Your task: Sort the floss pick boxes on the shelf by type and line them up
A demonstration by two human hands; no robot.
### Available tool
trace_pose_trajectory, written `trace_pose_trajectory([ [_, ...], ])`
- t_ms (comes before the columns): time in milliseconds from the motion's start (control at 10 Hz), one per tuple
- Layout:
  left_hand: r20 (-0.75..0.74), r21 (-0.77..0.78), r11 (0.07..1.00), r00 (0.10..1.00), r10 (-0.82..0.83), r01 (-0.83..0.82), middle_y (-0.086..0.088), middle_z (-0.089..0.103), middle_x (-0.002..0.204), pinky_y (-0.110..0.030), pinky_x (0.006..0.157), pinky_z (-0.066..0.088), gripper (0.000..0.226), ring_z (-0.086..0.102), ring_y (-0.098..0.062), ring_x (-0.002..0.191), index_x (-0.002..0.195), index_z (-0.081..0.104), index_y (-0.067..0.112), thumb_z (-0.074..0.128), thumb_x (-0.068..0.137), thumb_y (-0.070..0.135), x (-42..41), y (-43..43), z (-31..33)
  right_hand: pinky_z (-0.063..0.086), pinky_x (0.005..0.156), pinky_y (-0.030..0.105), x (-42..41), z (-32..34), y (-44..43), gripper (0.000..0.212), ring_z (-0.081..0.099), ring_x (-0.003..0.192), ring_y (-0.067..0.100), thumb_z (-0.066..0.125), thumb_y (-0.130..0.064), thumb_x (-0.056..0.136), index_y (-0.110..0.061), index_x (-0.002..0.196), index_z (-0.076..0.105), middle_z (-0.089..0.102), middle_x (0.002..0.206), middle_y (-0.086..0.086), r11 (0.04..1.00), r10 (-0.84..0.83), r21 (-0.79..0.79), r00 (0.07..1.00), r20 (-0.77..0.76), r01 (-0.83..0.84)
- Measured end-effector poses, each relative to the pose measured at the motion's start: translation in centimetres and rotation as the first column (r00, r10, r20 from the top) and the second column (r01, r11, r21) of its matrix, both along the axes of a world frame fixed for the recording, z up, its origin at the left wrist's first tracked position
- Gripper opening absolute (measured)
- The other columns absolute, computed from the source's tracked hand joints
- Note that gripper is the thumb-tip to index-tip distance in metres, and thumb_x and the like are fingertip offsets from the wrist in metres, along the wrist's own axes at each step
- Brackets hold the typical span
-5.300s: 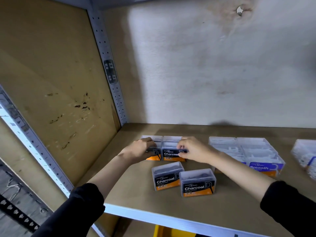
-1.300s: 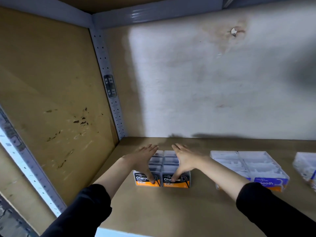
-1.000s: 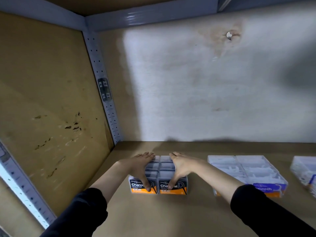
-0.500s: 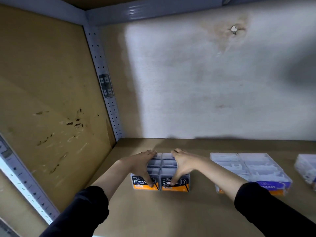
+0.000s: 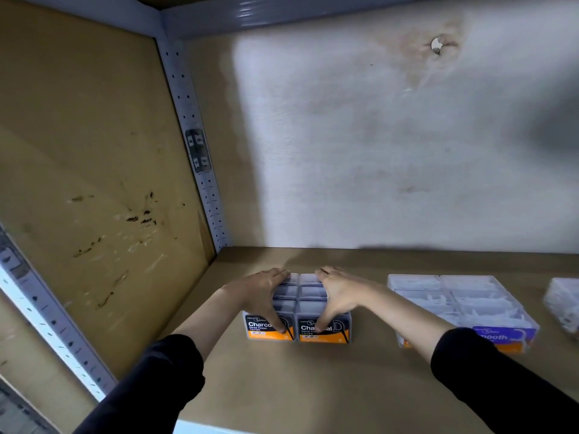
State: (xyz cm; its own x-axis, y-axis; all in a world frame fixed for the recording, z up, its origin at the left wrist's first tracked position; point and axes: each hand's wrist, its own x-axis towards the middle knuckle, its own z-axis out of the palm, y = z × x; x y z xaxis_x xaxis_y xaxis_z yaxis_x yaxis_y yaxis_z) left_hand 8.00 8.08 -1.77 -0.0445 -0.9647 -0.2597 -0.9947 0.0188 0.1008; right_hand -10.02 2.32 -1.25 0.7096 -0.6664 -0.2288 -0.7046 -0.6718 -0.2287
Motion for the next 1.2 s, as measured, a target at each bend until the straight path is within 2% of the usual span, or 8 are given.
trace_pose_trajectory([
  [300, 0.01, 0.014, 1.0, 1.0, 0.002, -0.003, 0.003, 0.016, 0.156, -0.034, 0.115, 0.029, 0.112, 0.025, -0.018, 0.14, 0.149, 0.01, 0.019, 0.079, 0.064, 0.045, -0.2, 0.0, 0.2, 0.034, 0.107, 0.032, 0.1, -0.2, -0.1, 0.104, 0.031, 0.131, 0.023, 0.079, -0.049, 0.062, -0.004, 0.14, 0.026, 0.032, 0.143, 0.009, 1.0, -0.002, -0.018, 1.0, 0.022, 0.003],
  [600, 0.023, 0.018, 1.0, 1.0, -0.004, 0.004, 0.001, 0.017, 0.156, -0.033, 0.115, 0.029, 0.11, 0.026, -0.019, 0.14, 0.148, 0.011, 0.017, 0.079, 0.065, 0.043, -0.4, 0.1, 0.4, 0.033, 0.108, 0.033, 0.1, -0.3, -0.2, 0.105, 0.029, 0.133, 0.023, 0.079, -0.049, 0.062, -0.005, 0.141, 0.025, 0.03, 0.144, 0.009, 1.0, -0.002, -0.005, 1.0, 0.028, 0.002],
  [700, 0.028, 0.034, 0.999, 1.0, 0.0, -0.001, 0.001, 0.014, 0.157, -0.034, 0.116, 0.026, 0.11, 0.023, -0.019, 0.141, 0.149, 0.01, 0.017, 0.078, 0.066, 0.043, -0.5, 0.2, 0.6, 0.035, 0.105, 0.033, 0.1, -0.4, -0.2, 0.105, 0.031, 0.131, 0.023, 0.079, -0.05, 0.061, -0.006, 0.14, 0.025, 0.032, 0.142, 0.008, 1.0, -0.003, -0.007, 1.0, 0.021, 0.003],
  [1000, 0.102, 0.105, 0.994, 0.994, -0.039, 0.028, 0.0, -0.001, 0.16, -0.035, 0.12, 0.009, 0.113, 0.002, -0.02, 0.148, 0.15, 0.003, 0.02, 0.076, 0.068, 0.045, -0.6, 0.1, 1.4, 0.03, 0.112, 0.035, -0.2, 0.4, -0.9, 0.112, 0.028, 0.136, 0.023, 0.077, -0.053, 0.061, -0.007, 0.145, 0.018, 0.027, 0.149, 0.006, 0.999, 0.04, 0.023, 0.999, -0.01, -0.04],
  [1100, 0.049, 0.115, 0.993, 0.999, -0.02, 0.014, 0.003, -0.001, 0.16, -0.038, 0.121, 0.007, 0.106, -0.001, -0.017, 0.148, 0.15, 0.008, 0.021, 0.076, 0.07, 0.043, -0.7, 0.3, 2.2, 0.039, 0.103, 0.036, -0.3, 1.5, -0.7, 0.094, 0.041, 0.126, 0.025, 0.073, -0.056, 0.065, -0.005, 0.135, 0.037, 0.042, 0.137, 0.008, 1.0, 0.021, 0.021, 1.0, -0.012, -0.021],
  [1200, -0.008, 0.112, 0.994, 1.0, 0.006, -0.005, 0.002, 0.01, 0.159, -0.038, 0.12, 0.014, 0.088, 0.011, -0.018, 0.147, 0.147, 0.023, 0.019, 0.071, 0.076, 0.04, -0.9, 0.5, 3.2, 0.042, 0.092, 0.033, -0.7, 2.3, -0.5, 0.075, 0.049, 0.118, 0.027, 0.069, -0.053, 0.072, -0.002, 0.124, 0.05, 0.052, 0.127, 0.011, 1.0, 0.016, 0.013, 1.0, 0.021, -0.016],
])
